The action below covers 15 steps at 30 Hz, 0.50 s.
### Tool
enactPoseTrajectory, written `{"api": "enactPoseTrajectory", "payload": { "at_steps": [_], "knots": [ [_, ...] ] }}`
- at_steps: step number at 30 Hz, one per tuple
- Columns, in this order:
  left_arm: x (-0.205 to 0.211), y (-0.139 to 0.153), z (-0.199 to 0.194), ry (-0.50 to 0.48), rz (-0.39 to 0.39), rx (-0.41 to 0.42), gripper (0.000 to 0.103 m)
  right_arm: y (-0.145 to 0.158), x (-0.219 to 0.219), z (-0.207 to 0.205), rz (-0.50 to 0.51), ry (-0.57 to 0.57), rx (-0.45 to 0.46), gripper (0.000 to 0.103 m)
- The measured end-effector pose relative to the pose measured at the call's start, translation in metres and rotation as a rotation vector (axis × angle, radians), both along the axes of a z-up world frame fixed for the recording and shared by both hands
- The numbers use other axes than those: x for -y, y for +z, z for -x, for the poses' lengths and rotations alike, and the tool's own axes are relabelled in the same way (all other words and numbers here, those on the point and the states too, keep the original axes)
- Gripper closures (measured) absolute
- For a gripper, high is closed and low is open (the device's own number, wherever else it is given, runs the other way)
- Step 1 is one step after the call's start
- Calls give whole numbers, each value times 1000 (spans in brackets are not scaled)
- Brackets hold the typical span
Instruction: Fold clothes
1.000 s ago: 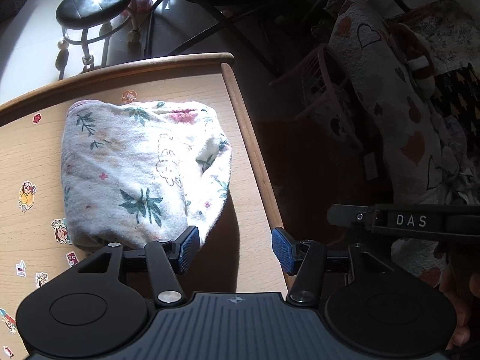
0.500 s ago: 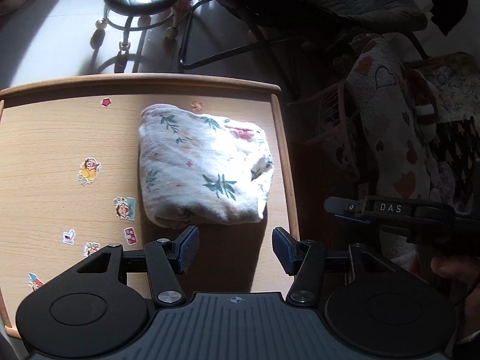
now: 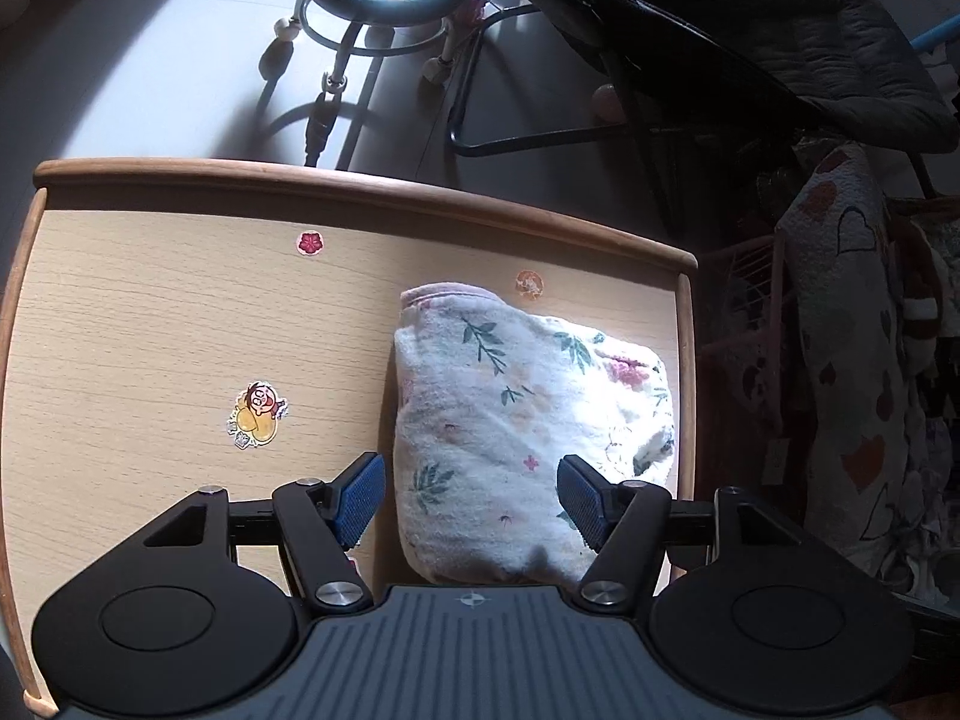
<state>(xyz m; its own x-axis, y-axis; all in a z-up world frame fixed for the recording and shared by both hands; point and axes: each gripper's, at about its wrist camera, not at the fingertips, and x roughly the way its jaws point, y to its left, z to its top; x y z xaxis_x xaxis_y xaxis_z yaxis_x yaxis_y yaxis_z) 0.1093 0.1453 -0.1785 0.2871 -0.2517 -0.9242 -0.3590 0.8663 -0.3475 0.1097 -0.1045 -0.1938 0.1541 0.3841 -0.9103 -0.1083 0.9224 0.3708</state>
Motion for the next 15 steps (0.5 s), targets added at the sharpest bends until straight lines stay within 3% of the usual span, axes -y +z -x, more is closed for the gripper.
{"api": "enactPoseTrajectory", "payload": {
  "at_steps": [6,15],
  "knots": [
    [-1,-22,-4,33,2,-45,37,-16,-8,0,1,13,-21,21],
    [-1,-45,-7,49,25,-80,37,-41,-15,-6,-2,-11,-65,15]
  ]
}}
